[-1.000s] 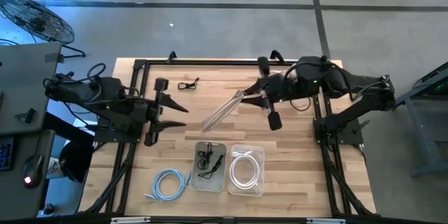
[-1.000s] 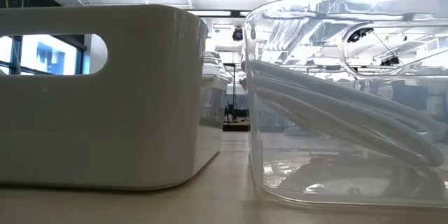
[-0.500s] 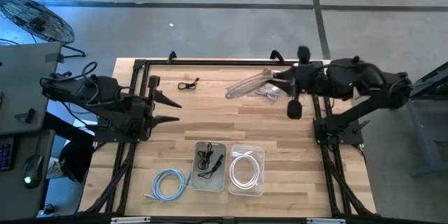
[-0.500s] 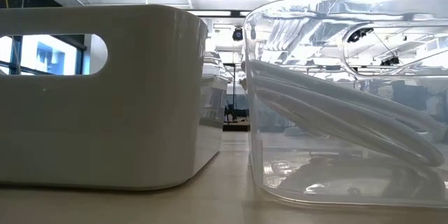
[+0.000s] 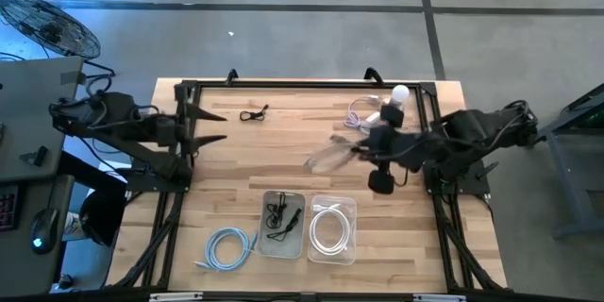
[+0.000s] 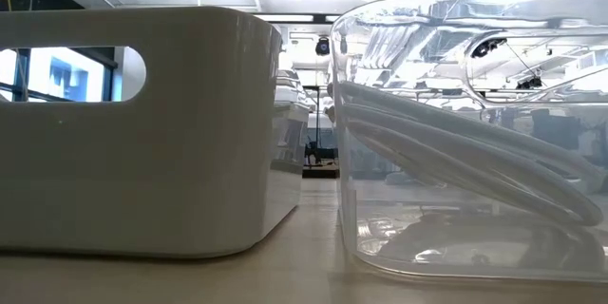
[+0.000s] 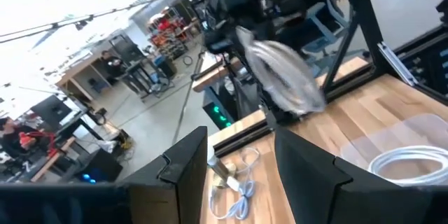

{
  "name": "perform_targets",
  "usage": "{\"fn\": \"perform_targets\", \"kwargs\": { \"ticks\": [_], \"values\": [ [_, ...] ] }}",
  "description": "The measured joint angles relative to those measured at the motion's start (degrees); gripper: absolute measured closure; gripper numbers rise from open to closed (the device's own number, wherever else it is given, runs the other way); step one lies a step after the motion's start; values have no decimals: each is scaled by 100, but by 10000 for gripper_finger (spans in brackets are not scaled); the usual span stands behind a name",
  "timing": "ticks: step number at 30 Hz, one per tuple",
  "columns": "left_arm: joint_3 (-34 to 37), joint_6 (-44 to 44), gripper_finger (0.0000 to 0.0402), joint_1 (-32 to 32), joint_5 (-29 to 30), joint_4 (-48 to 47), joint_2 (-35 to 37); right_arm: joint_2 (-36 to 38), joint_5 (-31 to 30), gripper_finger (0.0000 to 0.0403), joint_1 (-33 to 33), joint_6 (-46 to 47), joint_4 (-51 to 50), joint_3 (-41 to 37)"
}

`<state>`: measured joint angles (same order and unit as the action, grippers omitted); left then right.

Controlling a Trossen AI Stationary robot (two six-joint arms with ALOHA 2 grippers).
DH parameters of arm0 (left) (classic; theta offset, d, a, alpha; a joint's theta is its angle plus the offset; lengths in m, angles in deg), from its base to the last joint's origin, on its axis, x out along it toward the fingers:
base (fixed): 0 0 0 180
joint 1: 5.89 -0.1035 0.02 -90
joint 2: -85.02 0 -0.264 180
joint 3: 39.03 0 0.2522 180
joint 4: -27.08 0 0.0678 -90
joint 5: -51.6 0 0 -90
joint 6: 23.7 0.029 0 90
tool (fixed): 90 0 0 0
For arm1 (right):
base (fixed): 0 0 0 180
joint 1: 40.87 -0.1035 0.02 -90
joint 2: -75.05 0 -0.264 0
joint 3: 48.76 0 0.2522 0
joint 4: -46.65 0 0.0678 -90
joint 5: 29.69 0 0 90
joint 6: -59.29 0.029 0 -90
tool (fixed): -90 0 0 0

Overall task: Pick & Place USB Port
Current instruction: Put the brown HDMI cable into the transparent bin

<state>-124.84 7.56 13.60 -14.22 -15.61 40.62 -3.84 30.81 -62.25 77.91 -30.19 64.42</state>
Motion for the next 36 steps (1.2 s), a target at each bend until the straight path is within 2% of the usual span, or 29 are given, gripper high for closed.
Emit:
{"fn": "perform_targets", "kwargs": {
  "ticks": [5, 12, 23, 30, 36],
  "values": [
    [0, -2, 239, 0, 0, 0, 81, -64, 573, 375, -315, 622, -185, 0],
    [0, -308, 239, 0, -2, -13, 21, -69, 1037, 375, -845, 1092, -451, 0],
    [0, -740, 239, 0, -4, -20, -475, -95, 1813, 376, -1027, 1228, -634, -49],
    [2, -1171, 239, 2, -87, -22, -834, -106, 2224, 376, -972, 988, -103, -970],
    [2, -1338, 239, 2, -86, -22, -986, -106, 2942, 376, -515, 522, 1135, -1920]
  ]
}}
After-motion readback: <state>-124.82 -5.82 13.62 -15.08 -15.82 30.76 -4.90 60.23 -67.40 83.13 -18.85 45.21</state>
